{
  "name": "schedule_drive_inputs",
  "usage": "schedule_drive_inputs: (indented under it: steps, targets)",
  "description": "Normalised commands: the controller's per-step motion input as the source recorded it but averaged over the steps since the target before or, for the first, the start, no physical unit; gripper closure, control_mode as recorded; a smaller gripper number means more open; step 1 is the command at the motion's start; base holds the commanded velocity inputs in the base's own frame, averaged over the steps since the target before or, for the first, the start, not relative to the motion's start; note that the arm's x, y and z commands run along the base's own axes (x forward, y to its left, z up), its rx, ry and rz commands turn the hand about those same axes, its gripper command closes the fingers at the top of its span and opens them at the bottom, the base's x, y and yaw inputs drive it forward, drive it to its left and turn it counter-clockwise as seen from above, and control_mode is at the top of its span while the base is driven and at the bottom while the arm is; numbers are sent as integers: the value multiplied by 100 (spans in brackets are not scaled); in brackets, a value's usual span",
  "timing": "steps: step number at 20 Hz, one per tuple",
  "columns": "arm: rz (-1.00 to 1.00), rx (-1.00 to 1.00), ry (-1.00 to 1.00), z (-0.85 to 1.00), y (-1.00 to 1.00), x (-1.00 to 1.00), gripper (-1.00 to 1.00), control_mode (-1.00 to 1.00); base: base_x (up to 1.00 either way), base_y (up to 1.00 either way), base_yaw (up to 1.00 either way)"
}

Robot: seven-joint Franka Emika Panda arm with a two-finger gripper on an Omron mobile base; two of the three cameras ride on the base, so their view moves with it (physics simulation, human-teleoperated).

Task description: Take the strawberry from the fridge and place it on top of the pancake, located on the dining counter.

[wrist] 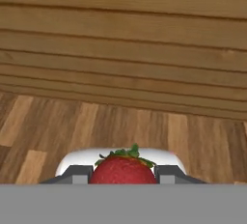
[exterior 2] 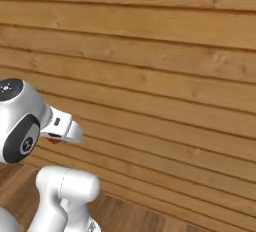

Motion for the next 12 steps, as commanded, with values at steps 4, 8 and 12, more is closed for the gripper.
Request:
schedule_drive_inputs:
  steps: [4,8,12]
  targets:
    - [0,0,0,0,0,0,100,100,100,27,71]
    - [0,0,0,0,0,0,100,100,64,2,89]
    - [0,0,0,0,0,0,100,100,25,-1,100]
